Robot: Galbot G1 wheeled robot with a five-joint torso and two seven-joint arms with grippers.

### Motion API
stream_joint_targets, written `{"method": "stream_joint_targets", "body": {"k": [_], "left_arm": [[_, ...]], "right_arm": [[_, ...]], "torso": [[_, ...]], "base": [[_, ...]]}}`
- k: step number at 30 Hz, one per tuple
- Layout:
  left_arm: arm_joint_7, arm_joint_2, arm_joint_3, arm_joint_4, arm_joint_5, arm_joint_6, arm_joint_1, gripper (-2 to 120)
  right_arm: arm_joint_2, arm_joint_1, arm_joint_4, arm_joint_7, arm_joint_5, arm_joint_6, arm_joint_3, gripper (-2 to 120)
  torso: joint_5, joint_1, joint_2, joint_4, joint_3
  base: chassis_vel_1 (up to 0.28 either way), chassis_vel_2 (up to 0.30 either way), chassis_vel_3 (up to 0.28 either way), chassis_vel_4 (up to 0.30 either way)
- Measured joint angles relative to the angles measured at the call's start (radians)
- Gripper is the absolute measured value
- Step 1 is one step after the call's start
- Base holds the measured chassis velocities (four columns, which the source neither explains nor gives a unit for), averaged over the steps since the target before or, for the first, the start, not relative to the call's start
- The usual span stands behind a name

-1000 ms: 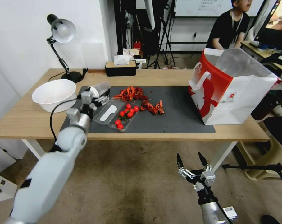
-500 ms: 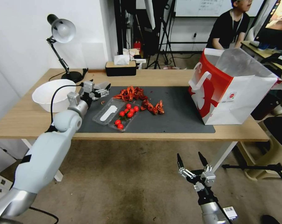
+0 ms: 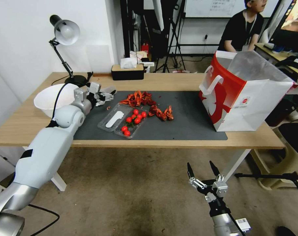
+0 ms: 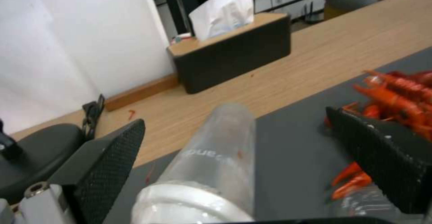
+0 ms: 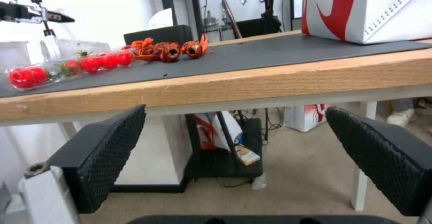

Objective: Pick up the trash from the table and place it into the takeout bag.

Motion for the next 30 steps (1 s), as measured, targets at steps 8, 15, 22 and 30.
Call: {"method": "stream_joint_targets", "body": {"k": [8, 15, 22, 30], "left_arm": [[0.017, 0.015, 0.032, 0.056, 0.039, 0.116, -0.068, 100], [0.004, 0.014, 0.053, 0.112, 0.073, 0.178, -0.123, 100], [0.046, 0.008, 0.064, 0.192, 0.084, 0.215, -0.154, 100], [0.052, 0.000, 0.065, 0.223, 0.089, 0.253, -0.163, 100]], "right_arm": [[-0.005, -0.001, -0.006, 0.001, 0.000, 0.000, 0.001, 100], [-0.009, 0.000, -0.012, 0.002, 0.003, 0.001, -0.001, 100], [-0.014, -0.002, -0.019, 0.002, 0.007, 0.008, 0.000, 100], [-0.013, 0.001, -0.029, 0.002, 0.008, 0.011, -0.003, 100]], "torso": [[0.0000, 0.000, 0.000, 0.0002, 0.000], [0.0000, 0.000, 0.000, 0.0002, 0.000], [0.0000, 0.000, 0.000, 0.0001, 0.000], [0.0000, 0.000, 0.000, 0.0001, 0.000]], "base": [[0.000, 0.000, 0.000, 0.000], [0.000, 0.000, 0.000, 0.000], [0.000, 0.000, 0.000, 0.000], [0.000, 0.000, 0.000, 0.000]]}}
